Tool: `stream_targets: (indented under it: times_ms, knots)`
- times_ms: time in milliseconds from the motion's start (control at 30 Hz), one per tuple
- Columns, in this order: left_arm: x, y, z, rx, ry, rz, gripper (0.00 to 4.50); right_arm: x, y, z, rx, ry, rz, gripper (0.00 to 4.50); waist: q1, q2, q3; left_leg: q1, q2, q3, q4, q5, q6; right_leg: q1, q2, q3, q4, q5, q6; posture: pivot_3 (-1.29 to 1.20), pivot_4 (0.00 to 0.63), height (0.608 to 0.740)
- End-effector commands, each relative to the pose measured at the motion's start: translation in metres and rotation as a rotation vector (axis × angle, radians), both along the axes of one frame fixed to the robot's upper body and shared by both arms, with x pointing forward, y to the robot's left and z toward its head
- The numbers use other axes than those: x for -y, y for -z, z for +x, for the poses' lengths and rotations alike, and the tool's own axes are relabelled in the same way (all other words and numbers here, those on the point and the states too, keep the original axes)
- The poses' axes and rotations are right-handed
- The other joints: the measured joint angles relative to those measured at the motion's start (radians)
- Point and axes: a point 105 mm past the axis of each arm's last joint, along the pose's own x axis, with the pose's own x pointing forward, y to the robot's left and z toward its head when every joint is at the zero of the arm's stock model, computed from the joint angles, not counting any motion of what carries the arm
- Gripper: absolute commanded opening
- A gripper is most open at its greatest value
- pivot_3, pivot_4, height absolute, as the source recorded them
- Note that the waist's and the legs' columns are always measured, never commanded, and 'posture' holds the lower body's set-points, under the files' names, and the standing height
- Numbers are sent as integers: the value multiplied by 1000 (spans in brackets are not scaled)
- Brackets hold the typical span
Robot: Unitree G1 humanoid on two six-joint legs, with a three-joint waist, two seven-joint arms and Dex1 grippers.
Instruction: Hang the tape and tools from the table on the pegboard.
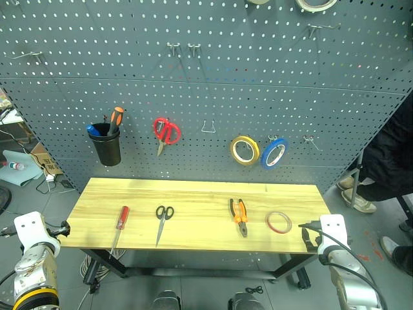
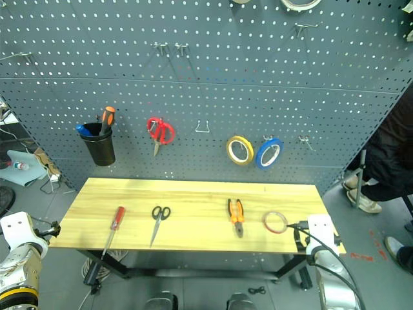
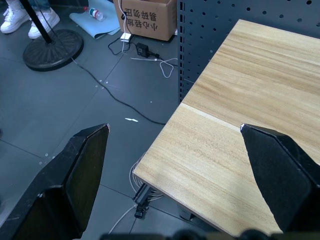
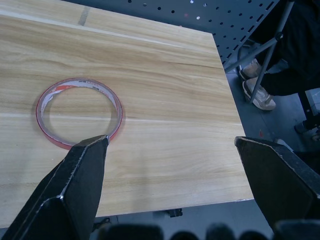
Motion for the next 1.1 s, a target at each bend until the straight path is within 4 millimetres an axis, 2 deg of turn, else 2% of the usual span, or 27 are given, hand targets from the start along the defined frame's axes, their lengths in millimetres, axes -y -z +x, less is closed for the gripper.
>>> stream_targets:
  times_ms: [33, 300, 467, 567, 667, 800, 933, 1100]
  knots:
    - [-4, -19, 9, 47, 18, 50, 4477, 3, -11, 4, 49, 2, -25, 4500, 0, 0, 0, 0, 0, 0, 0, 0, 0, 0, 0, 0, 0, 0, 0, 174, 14, 740]
    - [-1, -19, 10, 38, 36, 50, 4477, 5, -10, 1, 40, 15, -41, 4500, 0, 0, 0, 0, 0, 0, 0, 0, 0, 0, 0, 0, 0, 0, 0, 169, 29, 740]
    - [1, -20, 10, 40, 39, 55, 4477, 36, -12, -15, 26, 168, -126, 4500, 0, 1, 1, 0, 0, 0, 0, 0, 0, 0, 0, 0, 0, 0, 0, 169, 34, 740]
    - [3, -20, 10, 42, 43, 57, 4477, 44, -14, -18, 18, 196, -170, 4500, 0, 1, 1, 0, 0, 0, 0, 0, 0, 0, -1, 0, 0, 0, 0, 169, 33, 740]
    - [5, -20, 11, 42, 51, 61, 4477, 46, -16, -16, 22, 196, -179, 4500, -2, 1, 1, 0, 0, 0, 0, 0, 0, 0, -1, 0, 0, 0, 0, 170, 32, 740]
    - [8, -24, 14, 56, 70, 75, 4477, 36, -15, -9, 28, 151, -160, 4500, -4, 2, 1, 0, 0, 0, 0, 0, 0, 0, -1, 0, 0, 0, 0, 176, 33, 740]
    - [24, -41, 27, 108, 191, 74, 4477, 24, -18, -2, 42, 65, -146, 4500, -2, 1, 1, 0, 0, 0, 0, 0, 0, 0, -1, 0, 0, 0, 0, 181, 35, 740]
    - [81, -75, 53, 182, 548, 70, 4477, 8, -29, 12, 50, -105, -130, 4500, 3, 6, 6, -1, 0, 0, 0, 0, 0, 1, -1, 1, -4, 0, 0, 194, 43, 740]
